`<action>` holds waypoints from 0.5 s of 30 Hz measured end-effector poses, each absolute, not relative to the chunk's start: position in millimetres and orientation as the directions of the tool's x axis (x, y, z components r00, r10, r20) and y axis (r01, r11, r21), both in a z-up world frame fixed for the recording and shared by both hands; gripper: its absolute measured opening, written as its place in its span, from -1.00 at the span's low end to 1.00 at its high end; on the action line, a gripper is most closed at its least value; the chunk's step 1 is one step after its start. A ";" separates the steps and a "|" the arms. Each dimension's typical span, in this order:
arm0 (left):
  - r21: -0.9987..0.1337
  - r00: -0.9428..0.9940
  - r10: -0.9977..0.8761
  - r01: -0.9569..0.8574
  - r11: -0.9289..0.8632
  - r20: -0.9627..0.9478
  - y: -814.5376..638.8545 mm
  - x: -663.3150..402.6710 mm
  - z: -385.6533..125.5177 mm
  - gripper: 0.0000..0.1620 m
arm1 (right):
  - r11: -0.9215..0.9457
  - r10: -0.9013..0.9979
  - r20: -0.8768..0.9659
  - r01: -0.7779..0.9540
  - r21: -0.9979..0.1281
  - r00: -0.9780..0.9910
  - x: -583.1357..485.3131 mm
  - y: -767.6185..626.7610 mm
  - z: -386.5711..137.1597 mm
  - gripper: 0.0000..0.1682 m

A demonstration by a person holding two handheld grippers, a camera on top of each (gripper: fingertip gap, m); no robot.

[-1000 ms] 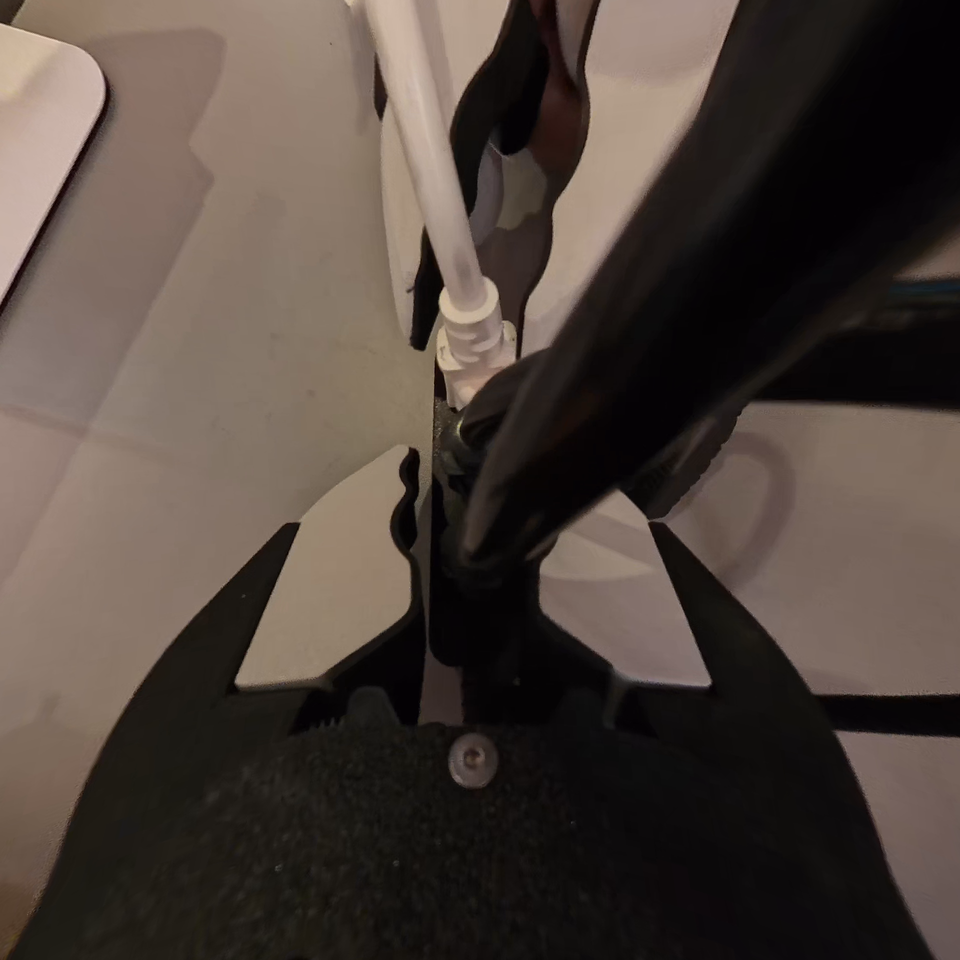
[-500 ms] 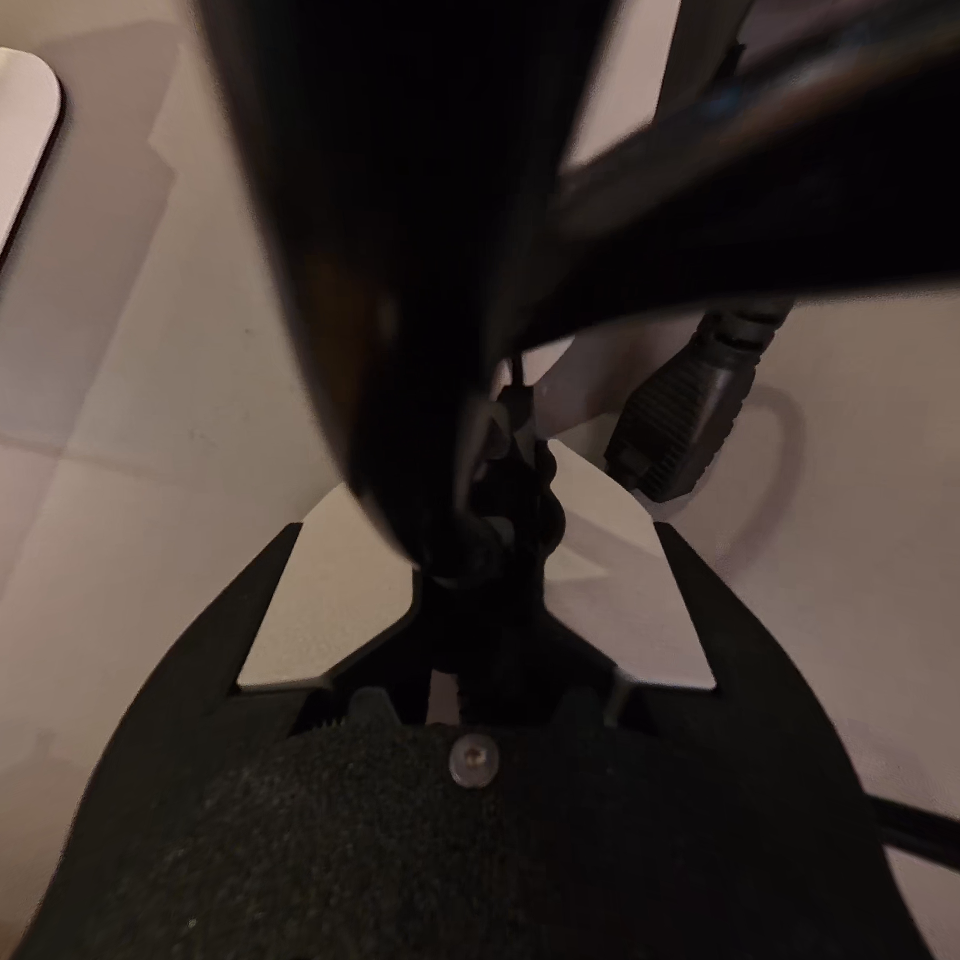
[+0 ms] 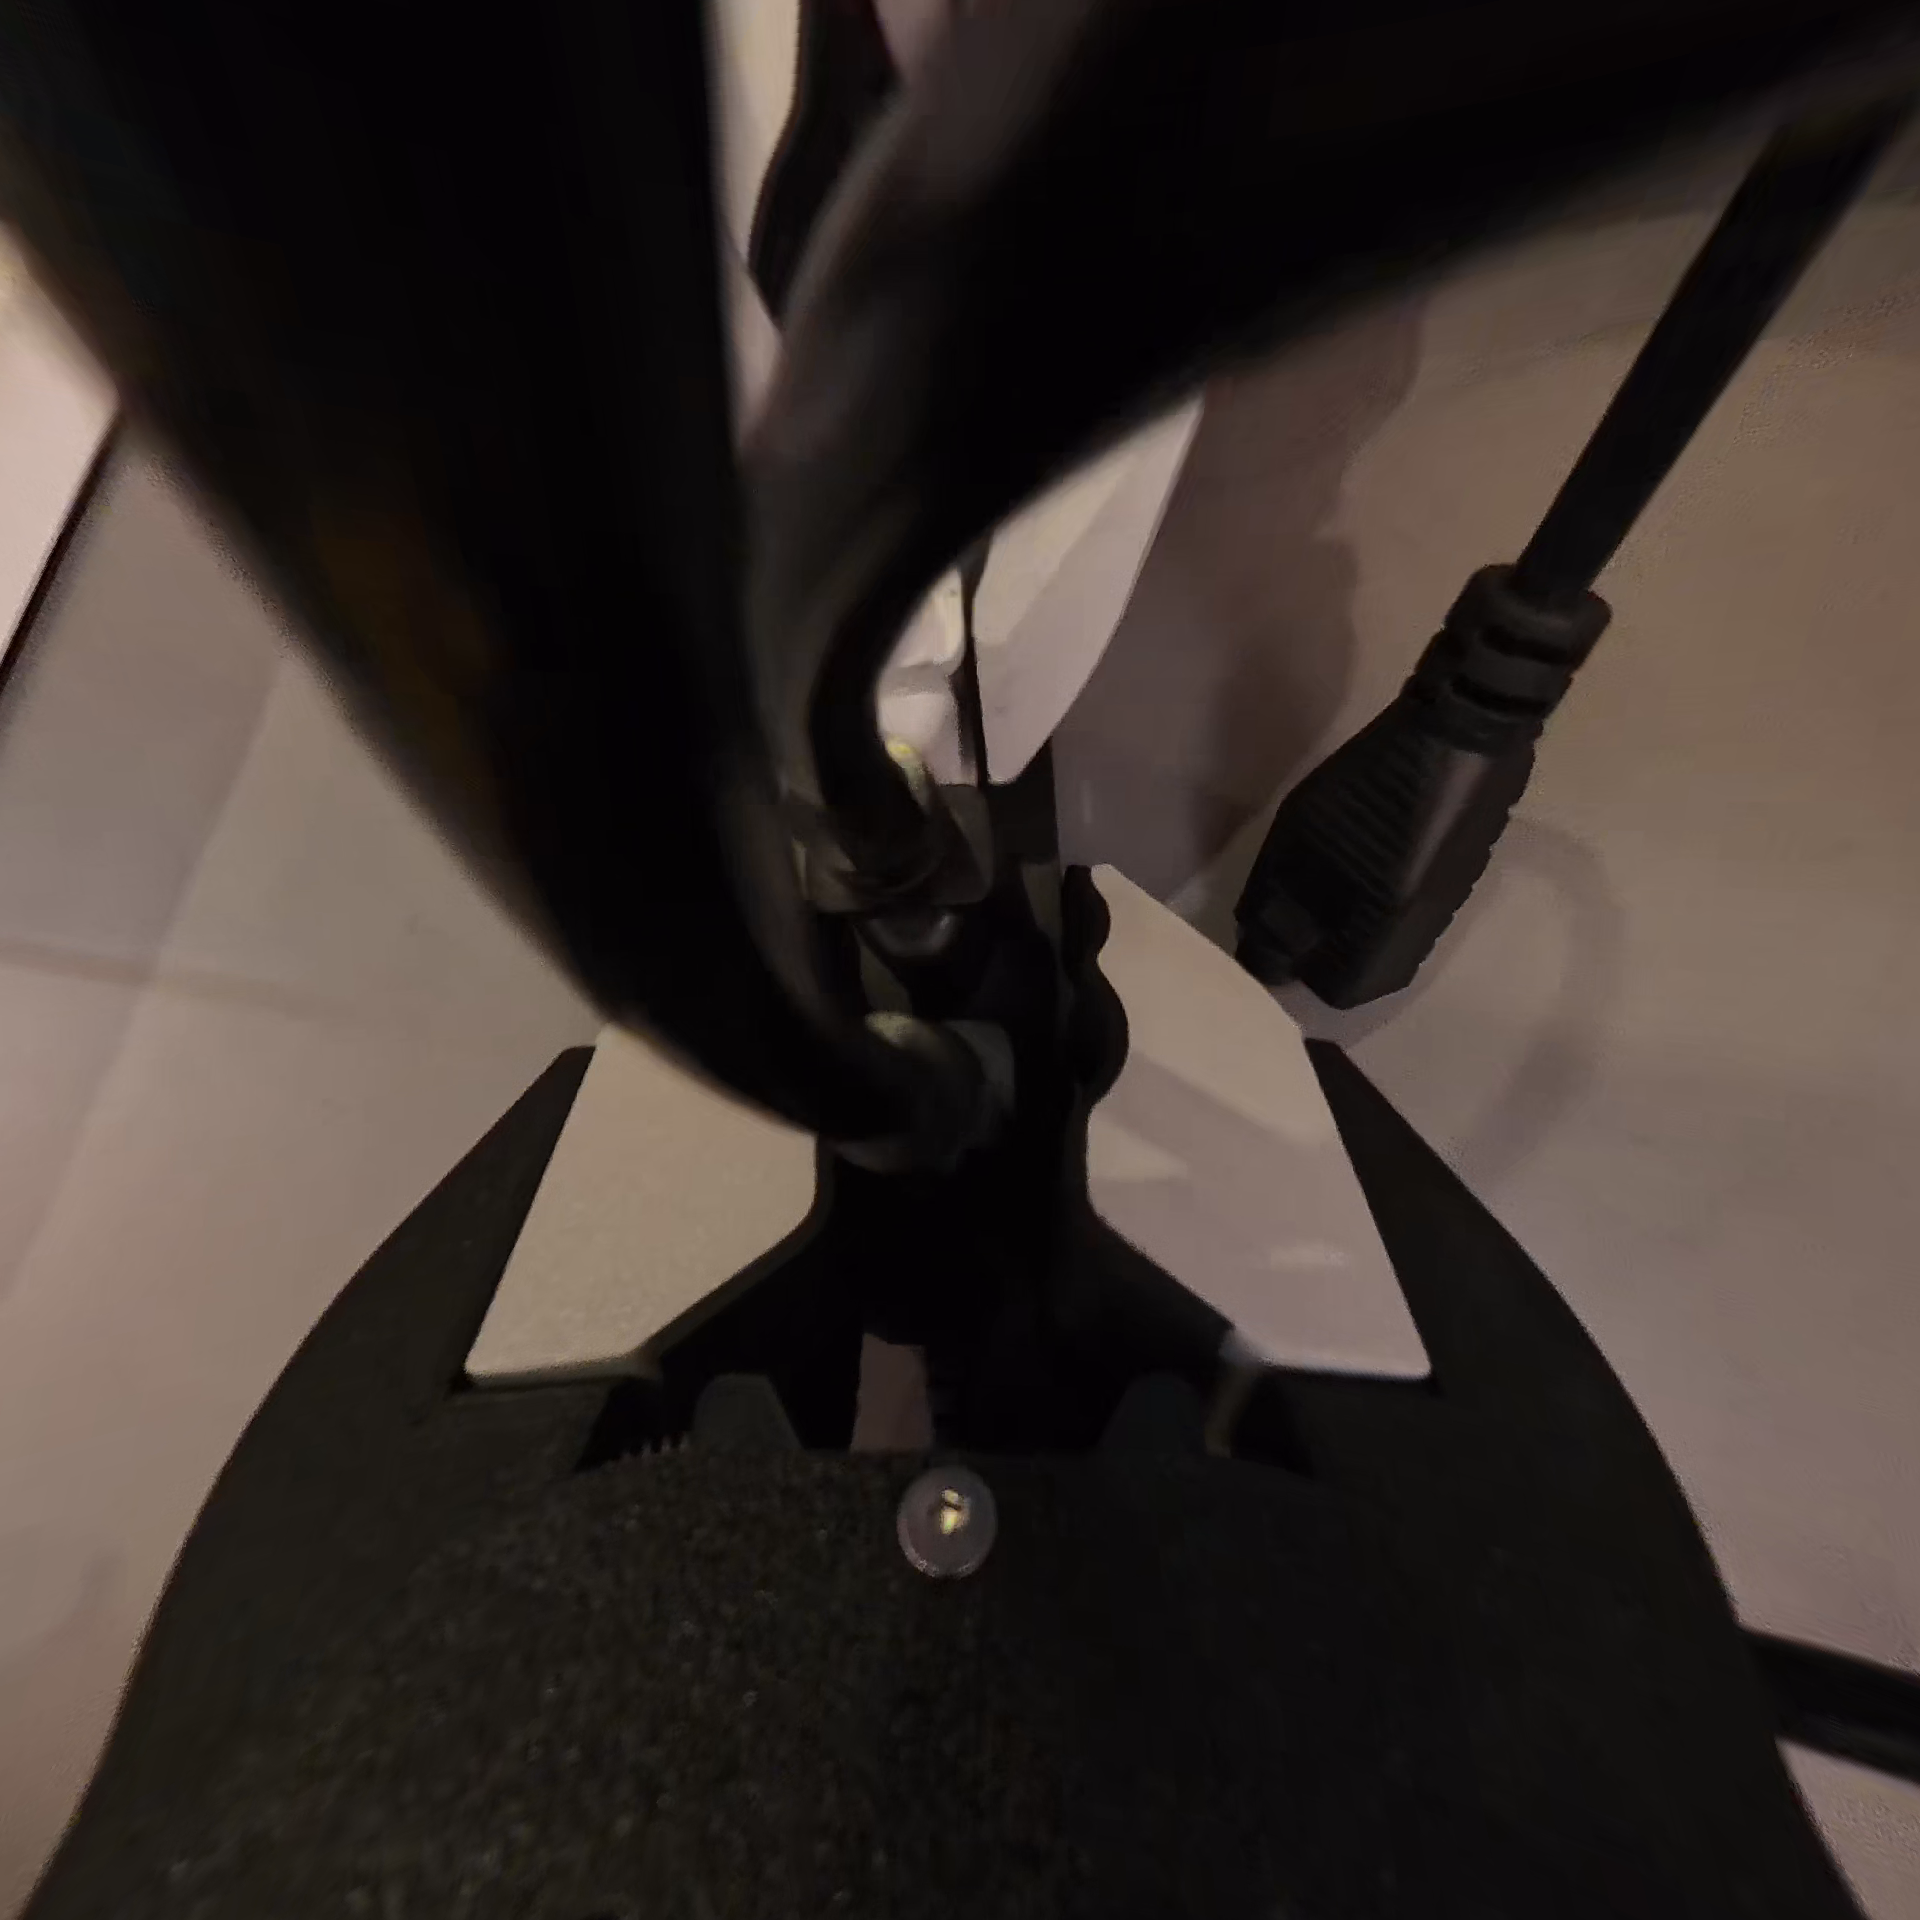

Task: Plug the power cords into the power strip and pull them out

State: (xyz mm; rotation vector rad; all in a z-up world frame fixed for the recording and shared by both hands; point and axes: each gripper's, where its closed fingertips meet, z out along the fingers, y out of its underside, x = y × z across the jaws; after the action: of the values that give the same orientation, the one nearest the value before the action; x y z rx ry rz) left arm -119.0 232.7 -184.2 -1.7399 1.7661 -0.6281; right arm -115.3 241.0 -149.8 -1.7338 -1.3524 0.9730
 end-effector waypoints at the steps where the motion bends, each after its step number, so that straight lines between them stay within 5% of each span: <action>1: -0.694 0.017 -0.997 -0.719 0.036 -0.069 232.6 -119.1 -184.0 -0.45 | -0.190 0.978 -0.130 0.433 -0.881 0.165 -115.4 241.0 -149.7 -0.74; 7: -0.712 0.026 -0.999 -0.702 0.013 -0.044 233.6 -119.3 -182.8 -0.45 | -0.212 0.974 -0.161 0.406 -0.889 0.156 -116.6 243.2 -146.2 -0.74; 15: -0.674 -0.063 -0.994 -0.731 0.105 -0.087 220.4 -125.7 -187.9 -0.46 | -0.144 0.976 0.014 0.690 -0.710 0.218 -112.1 226.3 -161.0 -0.69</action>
State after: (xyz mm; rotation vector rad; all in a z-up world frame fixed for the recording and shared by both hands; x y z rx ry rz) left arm -125.7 220.4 -187.9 -1.6794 1.8505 -0.6352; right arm -112.1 226.3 -161.0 -1.9040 -1.5347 0.6238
